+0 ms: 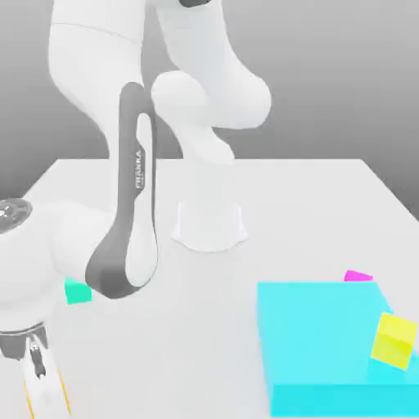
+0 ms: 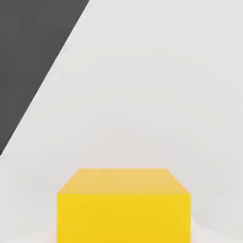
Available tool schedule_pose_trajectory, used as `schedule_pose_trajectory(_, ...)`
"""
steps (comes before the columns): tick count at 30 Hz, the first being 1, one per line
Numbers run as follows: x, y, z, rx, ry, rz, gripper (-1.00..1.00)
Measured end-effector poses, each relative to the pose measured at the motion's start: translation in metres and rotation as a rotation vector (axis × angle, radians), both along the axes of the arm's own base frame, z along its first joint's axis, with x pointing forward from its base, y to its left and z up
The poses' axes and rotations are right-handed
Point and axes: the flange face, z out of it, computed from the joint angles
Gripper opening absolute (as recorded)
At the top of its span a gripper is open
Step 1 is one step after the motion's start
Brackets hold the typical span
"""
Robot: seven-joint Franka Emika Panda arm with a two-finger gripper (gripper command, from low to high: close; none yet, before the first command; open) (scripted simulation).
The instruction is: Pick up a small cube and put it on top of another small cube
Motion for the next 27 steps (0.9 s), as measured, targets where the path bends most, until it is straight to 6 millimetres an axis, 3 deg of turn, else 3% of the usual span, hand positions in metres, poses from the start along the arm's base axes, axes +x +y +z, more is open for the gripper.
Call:
schedule_pose_trajectory(4, -0.008, -0.004, 0.049, -0.006, 0.003, 0.010, -1.00)
schedule_pose_trajectory(10, -0.097, -0.039, 0.084, -0.053, 0.035, 0.137, -1.00)
schedule_pose_trajectory(14, -0.168, -0.055, 0.097, -0.051, 0.043, 0.198, -1.00)
schedule_pose_trajectory(20, -0.245, -0.031, 0.100, -0.008, 0.011, 0.364, -1.00)
schedule_pose_trajectory(27, -0.248, -0.021, 0.064, 0.055, -0.039, 0.398, -1.00)
